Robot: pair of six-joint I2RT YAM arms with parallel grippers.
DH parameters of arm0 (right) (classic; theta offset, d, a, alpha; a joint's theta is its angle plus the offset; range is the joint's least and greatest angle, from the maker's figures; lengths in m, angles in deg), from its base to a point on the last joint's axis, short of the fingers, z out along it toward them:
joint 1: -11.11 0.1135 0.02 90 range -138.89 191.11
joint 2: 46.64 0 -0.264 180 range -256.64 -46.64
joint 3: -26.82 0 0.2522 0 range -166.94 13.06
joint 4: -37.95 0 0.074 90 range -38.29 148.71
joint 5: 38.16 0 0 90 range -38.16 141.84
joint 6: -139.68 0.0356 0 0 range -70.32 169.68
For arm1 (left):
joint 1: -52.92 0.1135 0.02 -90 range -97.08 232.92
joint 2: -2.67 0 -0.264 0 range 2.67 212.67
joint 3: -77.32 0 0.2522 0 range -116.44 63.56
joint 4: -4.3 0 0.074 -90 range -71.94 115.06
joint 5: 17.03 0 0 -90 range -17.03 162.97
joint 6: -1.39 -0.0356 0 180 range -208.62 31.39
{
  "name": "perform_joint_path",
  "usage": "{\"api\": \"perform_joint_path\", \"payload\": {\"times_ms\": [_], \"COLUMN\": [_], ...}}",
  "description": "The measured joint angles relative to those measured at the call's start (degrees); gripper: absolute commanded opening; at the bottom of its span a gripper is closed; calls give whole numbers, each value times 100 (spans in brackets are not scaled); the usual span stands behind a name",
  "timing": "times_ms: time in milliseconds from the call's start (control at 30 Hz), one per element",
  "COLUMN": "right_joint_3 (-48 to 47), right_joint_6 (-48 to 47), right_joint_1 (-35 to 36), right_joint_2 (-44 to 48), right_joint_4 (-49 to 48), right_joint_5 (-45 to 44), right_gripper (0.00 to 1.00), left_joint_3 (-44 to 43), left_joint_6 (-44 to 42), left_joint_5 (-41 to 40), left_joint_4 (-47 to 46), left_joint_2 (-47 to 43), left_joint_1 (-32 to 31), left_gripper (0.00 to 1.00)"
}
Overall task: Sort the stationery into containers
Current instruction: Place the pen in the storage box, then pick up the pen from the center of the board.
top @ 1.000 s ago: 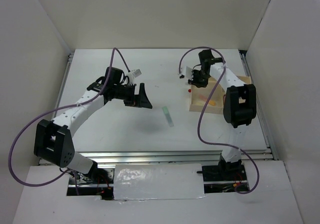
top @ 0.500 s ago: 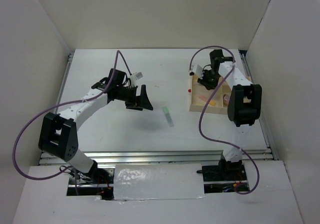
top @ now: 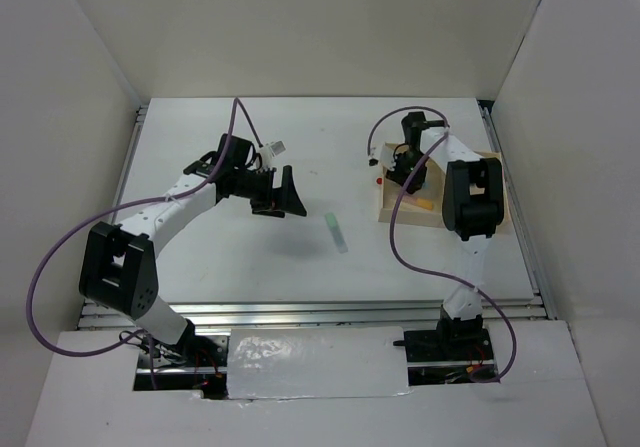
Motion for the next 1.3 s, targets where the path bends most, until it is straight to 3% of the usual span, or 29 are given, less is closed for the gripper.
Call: {"api": "perform_joint_path", "payload": {"times_ms": [67,267,400,533,733,867,1067,1200,1300], "right_joint_3": [-9,15,50,61,68,197,1134,1624,1799], "right_joint_6": [-2,-28,-50,11,1019,2000,2990,3318,3523], "right_joint_1": [15,57,107,127,76,-111,-420,-415,-415], "right_joint_2": [-17,-17,13,151,1064,2015,3713,4301,4459], "right_joint_4": [2,-111,-160,-164,-472,-892,-1331,-1423,-1460], "right_joint_5": [-31,-181,-264,-160,289,763,1436,1814,2059], "right_gripper": [39,55,55,55,55,56,56,56,56], "left_joint_3": [0,0,13,118,4,-573,-1532,-1766,-1836], "left_joint_6": [2,59,192,323,833,1215,1515,1615,1668], "left_joint_5": [-48,-575,-1421,-2273,-3663,-4273,-4752,-4809,-4889], "left_joint_4": [31,26,-46,-136,-61,103,391,466,466], "left_joint_2": [0,-2,-63,-173,81,885,2022,2391,2618], "left_joint_1": [2,-44,-398,-1213,-2422,-2643,-2841,-2983,-3047], "left_gripper": [99,99,99,99,99,99,99,99,92]}}
